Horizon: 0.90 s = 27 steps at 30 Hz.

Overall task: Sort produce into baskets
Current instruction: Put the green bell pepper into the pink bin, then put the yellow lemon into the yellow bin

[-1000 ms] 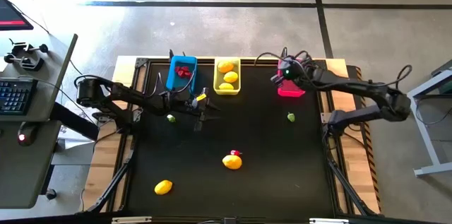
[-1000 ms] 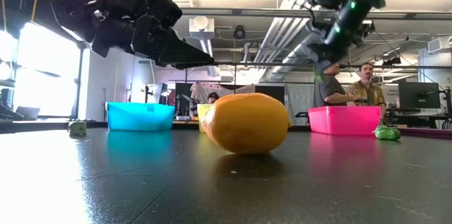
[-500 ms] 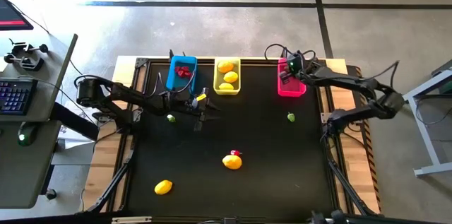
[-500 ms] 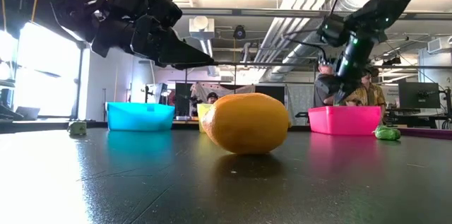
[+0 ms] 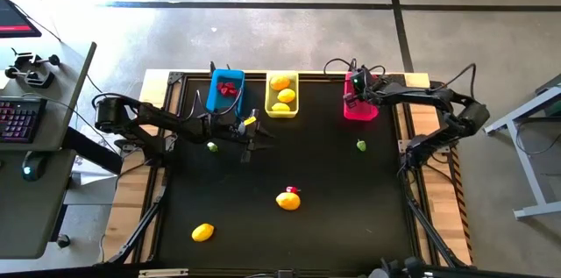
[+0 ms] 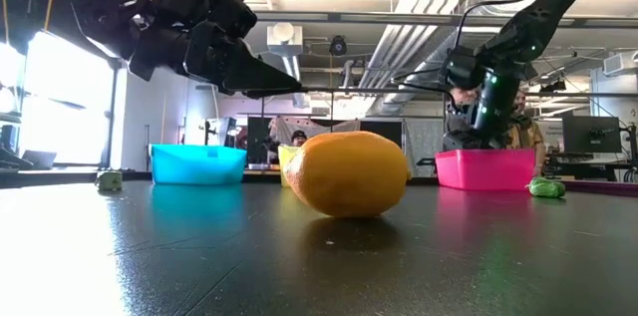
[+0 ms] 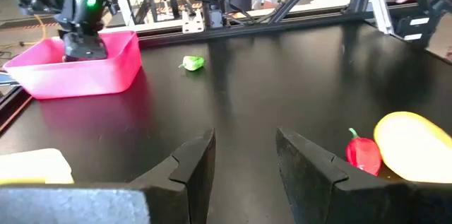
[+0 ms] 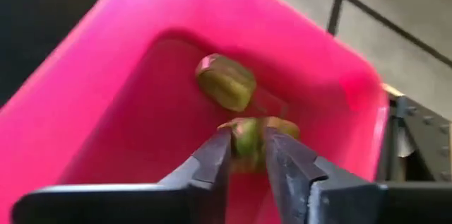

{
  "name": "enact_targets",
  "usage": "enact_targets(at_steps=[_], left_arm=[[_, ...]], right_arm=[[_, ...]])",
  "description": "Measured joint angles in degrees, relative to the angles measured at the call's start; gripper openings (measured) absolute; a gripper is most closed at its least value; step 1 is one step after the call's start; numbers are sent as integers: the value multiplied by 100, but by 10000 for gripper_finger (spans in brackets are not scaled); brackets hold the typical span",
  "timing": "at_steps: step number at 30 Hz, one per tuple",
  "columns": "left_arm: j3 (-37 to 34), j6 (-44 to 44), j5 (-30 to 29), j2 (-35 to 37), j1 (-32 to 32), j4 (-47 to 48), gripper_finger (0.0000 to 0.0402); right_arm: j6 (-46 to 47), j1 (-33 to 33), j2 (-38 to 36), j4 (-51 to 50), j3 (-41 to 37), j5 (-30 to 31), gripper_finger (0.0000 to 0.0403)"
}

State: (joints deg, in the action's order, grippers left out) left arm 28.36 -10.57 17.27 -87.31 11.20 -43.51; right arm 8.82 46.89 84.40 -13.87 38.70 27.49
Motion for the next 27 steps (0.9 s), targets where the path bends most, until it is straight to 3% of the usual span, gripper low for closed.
enact_targets(at_steps=[9,14,19,27], left_arm=[[0,-57,162,0,-79,-2,135],[0,-57,148,0,-79,0,135],[0,-57,143,0,-79,31,135],[0,-57,132,0,-79,36,135]], right_arm=[[19,-216,-21,-21,99,594,184],[18,-557,-175,-162,241,582,211],[62,-1153,-516,-322,282,572,186],[480,-2721,-817,-479,289,354,76]])
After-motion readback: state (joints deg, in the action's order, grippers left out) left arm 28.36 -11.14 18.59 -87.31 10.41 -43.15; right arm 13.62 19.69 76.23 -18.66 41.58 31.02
